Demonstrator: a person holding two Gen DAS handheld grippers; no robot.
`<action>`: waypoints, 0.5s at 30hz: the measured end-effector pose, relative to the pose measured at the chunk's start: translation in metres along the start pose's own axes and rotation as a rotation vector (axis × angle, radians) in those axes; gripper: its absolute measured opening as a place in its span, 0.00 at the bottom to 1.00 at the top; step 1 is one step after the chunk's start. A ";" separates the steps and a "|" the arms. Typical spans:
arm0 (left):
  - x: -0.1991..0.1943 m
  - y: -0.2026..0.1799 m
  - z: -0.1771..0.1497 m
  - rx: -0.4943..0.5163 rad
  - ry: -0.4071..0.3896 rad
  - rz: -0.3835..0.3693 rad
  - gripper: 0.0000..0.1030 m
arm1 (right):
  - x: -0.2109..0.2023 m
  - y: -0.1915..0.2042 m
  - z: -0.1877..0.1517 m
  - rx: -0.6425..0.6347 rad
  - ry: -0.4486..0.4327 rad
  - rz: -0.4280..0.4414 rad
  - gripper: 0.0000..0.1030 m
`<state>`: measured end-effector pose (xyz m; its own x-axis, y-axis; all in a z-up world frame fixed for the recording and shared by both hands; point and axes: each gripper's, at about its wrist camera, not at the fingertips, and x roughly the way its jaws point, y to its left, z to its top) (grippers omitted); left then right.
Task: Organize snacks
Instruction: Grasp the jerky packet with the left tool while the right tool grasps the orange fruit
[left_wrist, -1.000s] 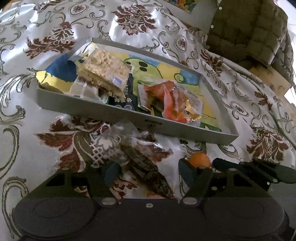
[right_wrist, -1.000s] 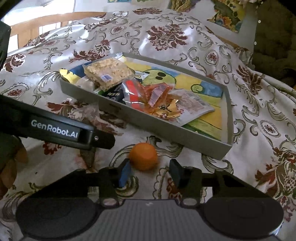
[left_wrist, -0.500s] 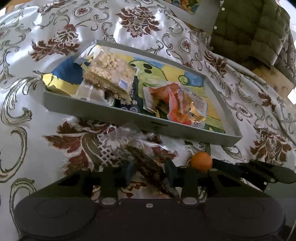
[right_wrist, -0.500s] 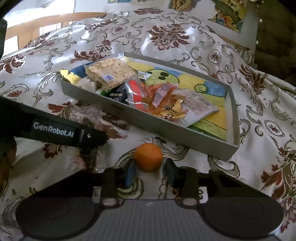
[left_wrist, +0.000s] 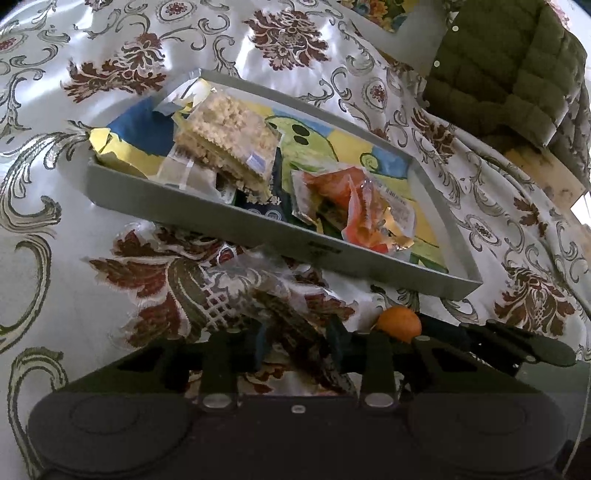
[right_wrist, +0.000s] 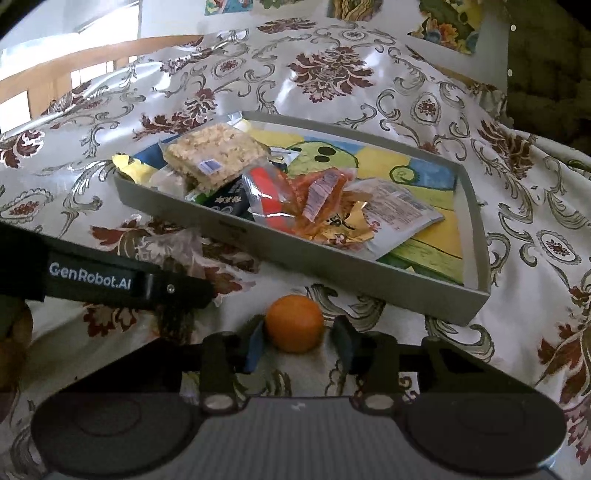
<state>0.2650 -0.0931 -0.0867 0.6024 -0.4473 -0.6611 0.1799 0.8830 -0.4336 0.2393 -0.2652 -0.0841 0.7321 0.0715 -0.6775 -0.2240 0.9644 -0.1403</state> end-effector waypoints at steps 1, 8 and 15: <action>-0.001 -0.001 0.000 0.004 -0.004 -0.002 0.31 | 0.000 0.000 0.000 -0.001 -0.002 0.001 0.41; -0.006 -0.005 0.002 0.035 -0.027 -0.018 0.24 | -0.004 0.007 0.003 -0.030 -0.015 -0.006 0.35; -0.017 -0.007 0.008 0.018 -0.064 -0.040 0.16 | -0.024 0.002 0.010 0.014 -0.079 -0.015 0.35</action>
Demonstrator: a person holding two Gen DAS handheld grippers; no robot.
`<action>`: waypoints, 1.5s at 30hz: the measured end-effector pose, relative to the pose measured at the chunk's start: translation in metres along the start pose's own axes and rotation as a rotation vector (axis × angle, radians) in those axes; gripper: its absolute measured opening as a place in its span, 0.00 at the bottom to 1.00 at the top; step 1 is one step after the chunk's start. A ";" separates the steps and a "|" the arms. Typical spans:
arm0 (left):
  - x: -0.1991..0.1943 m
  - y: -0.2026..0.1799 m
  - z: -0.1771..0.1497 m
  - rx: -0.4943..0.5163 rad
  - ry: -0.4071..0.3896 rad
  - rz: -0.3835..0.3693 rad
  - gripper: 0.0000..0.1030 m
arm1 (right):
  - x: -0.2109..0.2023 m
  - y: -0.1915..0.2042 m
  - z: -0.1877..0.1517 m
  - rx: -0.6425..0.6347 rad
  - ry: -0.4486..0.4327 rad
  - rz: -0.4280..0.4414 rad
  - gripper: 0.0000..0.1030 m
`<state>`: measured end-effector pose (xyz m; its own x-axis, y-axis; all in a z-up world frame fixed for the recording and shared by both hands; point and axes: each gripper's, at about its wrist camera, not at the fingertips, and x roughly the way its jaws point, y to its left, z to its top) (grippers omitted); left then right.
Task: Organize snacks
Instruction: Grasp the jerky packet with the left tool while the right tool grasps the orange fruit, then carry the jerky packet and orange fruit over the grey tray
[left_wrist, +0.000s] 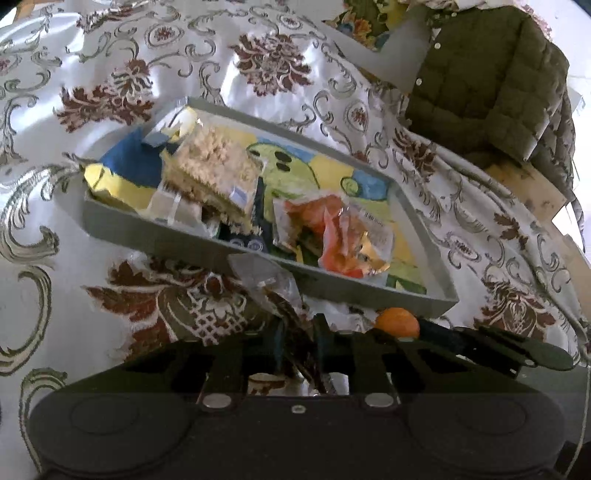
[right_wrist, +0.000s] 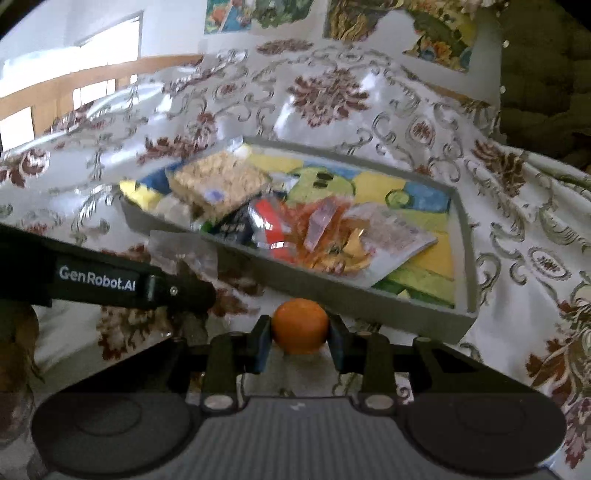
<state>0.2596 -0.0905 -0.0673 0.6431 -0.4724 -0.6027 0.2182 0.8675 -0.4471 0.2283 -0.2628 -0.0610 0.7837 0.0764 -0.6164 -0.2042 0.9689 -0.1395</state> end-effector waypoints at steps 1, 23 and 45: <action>-0.002 -0.001 0.000 0.007 -0.007 0.001 0.16 | -0.002 -0.001 0.002 0.006 -0.007 0.000 0.35; -0.028 -0.017 0.058 0.006 -0.260 -0.080 0.12 | -0.021 -0.033 0.038 0.138 -0.178 -0.050 0.35; 0.033 0.037 0.072 -0.147 -0.338 -0.027 0.12 | 0.048 -0.031 0.047 0.205 -0.089 -0.085 0.35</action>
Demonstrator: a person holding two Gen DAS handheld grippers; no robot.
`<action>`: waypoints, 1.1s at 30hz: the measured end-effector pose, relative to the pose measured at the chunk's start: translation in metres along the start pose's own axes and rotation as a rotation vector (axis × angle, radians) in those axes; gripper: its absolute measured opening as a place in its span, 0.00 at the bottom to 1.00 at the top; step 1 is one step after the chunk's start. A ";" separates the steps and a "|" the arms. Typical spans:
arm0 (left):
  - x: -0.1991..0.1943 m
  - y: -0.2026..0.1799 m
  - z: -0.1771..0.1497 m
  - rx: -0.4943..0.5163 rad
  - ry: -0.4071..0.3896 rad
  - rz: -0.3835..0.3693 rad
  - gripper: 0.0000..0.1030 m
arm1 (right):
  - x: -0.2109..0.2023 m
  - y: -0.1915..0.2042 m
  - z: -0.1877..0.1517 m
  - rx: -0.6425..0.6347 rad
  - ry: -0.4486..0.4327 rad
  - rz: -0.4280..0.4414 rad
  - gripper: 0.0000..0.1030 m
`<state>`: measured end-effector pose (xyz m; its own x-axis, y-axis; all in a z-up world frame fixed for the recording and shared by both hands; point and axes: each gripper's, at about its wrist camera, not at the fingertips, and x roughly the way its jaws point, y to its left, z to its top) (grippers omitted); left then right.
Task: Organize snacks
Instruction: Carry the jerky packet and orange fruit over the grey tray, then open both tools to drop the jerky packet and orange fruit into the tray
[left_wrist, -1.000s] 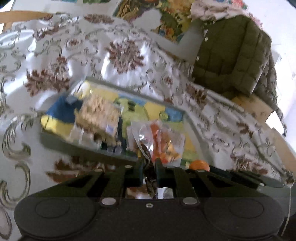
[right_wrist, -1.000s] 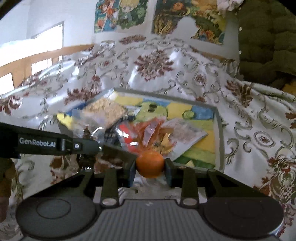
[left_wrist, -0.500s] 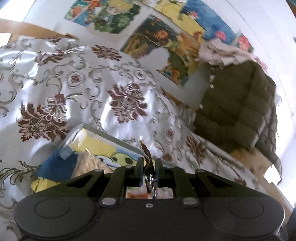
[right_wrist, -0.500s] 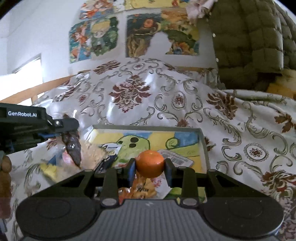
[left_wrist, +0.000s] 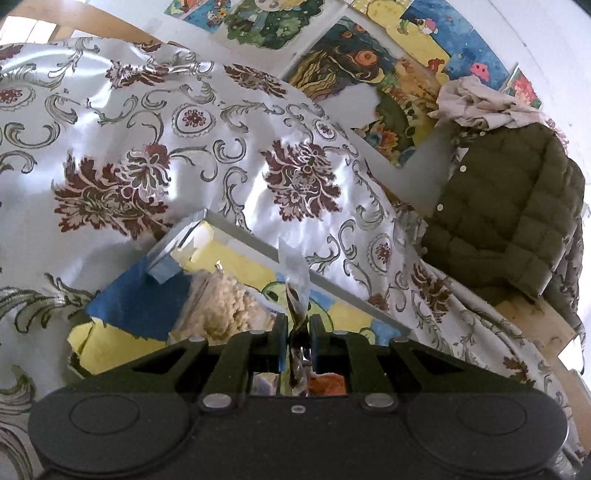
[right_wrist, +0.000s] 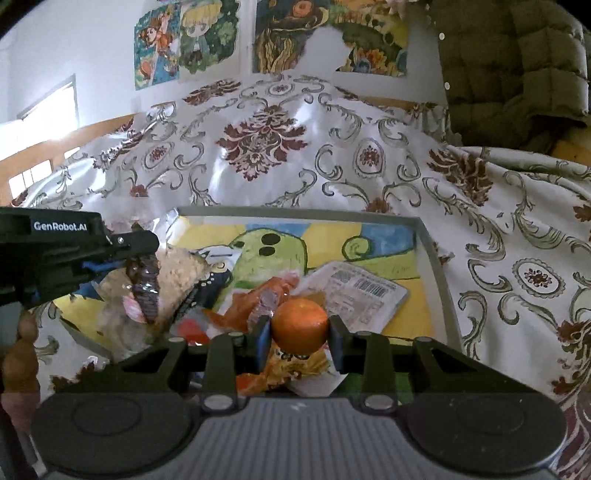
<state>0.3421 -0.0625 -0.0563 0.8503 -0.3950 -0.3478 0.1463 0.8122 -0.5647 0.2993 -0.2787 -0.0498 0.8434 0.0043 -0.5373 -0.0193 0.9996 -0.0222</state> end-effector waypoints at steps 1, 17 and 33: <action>0.002 0.000 -0.001 0.010 0.005 0.005 0.12 | 0.001 0.000 0.000 -0.002 0.001 -0.001 0.36; 0.010 -0.011 -0.010 0.122 0.045 0.092 0.30 | 0.010 -0.001 -0.003 -0.006 0.035 -0.008 0.37; -0.018 -0.036 -0.001 0.158 -0.005 0.101 0.95 | -0.028 -0.009 0.011 0.028 -0.056 -0.046 0.67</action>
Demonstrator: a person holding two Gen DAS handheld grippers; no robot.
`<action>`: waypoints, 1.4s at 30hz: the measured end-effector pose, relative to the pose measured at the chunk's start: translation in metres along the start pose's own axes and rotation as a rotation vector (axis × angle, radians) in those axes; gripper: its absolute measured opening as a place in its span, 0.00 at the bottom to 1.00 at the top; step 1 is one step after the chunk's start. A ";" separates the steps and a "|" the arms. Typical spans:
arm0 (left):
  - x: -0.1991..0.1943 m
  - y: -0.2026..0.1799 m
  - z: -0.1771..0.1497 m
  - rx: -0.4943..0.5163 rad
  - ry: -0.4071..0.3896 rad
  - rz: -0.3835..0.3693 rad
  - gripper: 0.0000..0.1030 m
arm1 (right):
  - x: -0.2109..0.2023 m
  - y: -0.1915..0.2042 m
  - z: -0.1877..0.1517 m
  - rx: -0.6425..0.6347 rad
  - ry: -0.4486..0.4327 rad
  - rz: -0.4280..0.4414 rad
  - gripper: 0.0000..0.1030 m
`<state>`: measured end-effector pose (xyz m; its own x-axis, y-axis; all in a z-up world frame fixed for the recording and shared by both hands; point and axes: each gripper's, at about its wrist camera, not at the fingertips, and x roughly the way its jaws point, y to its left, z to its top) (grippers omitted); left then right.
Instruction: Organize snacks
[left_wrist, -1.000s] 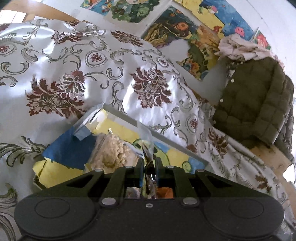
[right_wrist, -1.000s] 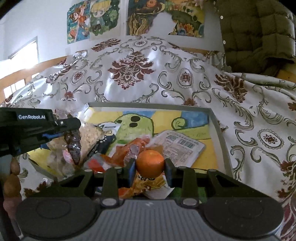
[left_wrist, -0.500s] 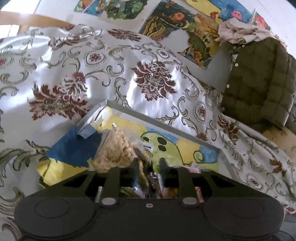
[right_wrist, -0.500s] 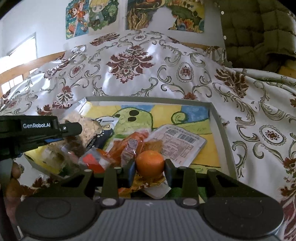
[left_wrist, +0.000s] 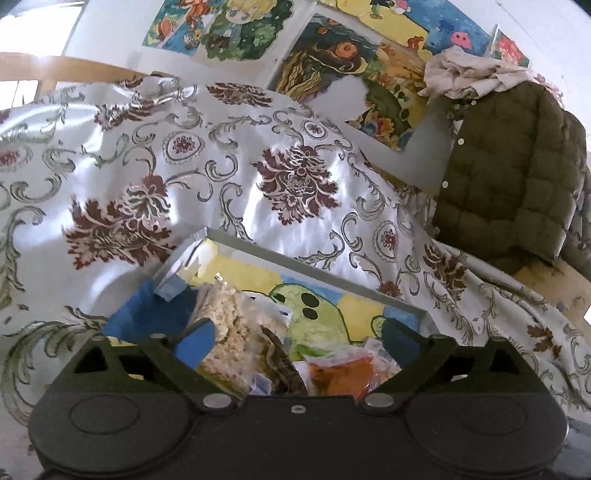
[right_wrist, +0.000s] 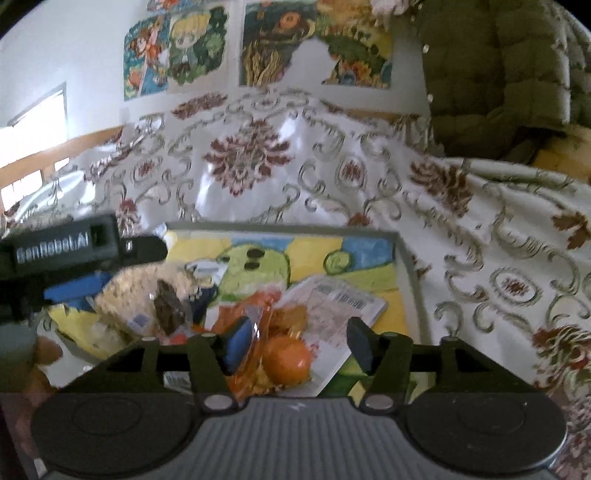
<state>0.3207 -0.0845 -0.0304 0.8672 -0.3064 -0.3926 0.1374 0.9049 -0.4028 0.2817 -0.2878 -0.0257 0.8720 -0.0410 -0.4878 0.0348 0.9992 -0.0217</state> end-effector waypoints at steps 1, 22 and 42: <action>-0.004 -0.001 0.001 0.005 -0.003 0.003 0.95 | -0.004 -0.002 0.001 0.010 -0.006 -0.002 0.69; -0.145 -0.005 -0.002 0.179 -0.078 0.133 0.99 | -0.136 -0.015 -0.012 0.066 -0.169 -0.060 1.00; -0.246 0.009 -0.038 0.220 -0.112 0.211 0.99 | -0.207 0.022 -0.055 0.046 -0.211 -0.057 1.00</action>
<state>0.0910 -0.0124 0.0314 0.9333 -0.0822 -0.3496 0.0388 0.9909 -0.1292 0.0747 -0.2573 0.0268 0.9505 -0.1010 -0.2938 0.1050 0.9945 -0.0021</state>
